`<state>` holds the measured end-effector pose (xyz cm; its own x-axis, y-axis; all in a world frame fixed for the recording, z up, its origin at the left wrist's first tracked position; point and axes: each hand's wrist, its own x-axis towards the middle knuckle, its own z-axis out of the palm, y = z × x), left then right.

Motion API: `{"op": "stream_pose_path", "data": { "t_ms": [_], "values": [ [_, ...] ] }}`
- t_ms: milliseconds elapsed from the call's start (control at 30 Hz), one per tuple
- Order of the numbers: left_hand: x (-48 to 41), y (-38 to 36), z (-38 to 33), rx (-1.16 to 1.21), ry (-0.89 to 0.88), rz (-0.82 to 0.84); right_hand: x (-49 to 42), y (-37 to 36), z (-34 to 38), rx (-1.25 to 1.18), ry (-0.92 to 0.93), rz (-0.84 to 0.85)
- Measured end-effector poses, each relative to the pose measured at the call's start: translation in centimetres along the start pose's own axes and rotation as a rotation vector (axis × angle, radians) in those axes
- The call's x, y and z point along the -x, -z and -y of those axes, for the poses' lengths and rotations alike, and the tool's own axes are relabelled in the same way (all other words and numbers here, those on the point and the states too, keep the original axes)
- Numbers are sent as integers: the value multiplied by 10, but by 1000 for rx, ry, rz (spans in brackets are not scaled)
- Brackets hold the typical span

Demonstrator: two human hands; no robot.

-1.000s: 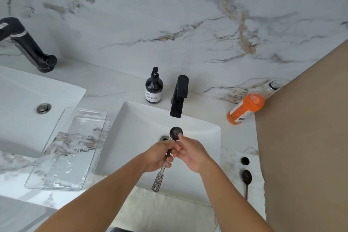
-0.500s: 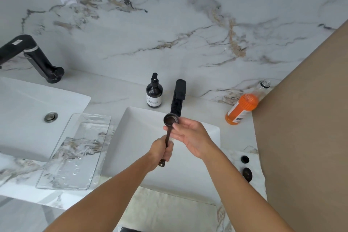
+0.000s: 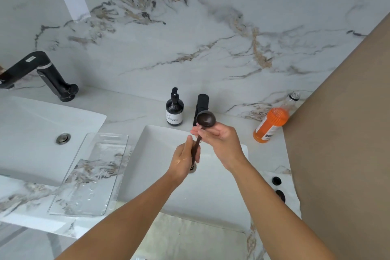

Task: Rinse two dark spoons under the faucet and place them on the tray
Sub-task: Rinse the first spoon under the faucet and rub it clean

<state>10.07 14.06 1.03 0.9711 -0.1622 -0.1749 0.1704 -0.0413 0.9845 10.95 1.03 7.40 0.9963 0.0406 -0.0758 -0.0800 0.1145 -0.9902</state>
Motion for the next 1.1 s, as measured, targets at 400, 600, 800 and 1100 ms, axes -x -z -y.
{"op": "stream_pose_path", "data": {
  "t_ms": [400,600,800,1100],
  "values": [
    [-16,23,-34,-318,-464,21,2,7,45,173,207,-20],
    [-24,27,-38,-554,-746,-146,1,9,44,334,190,20],
    [-11,28,-23,-540,-525,-67,9,11,33,421,167,16],
    [13,59,-25,-129,8,62,-8,-27,16,259,-55,-29]
  ]
}}
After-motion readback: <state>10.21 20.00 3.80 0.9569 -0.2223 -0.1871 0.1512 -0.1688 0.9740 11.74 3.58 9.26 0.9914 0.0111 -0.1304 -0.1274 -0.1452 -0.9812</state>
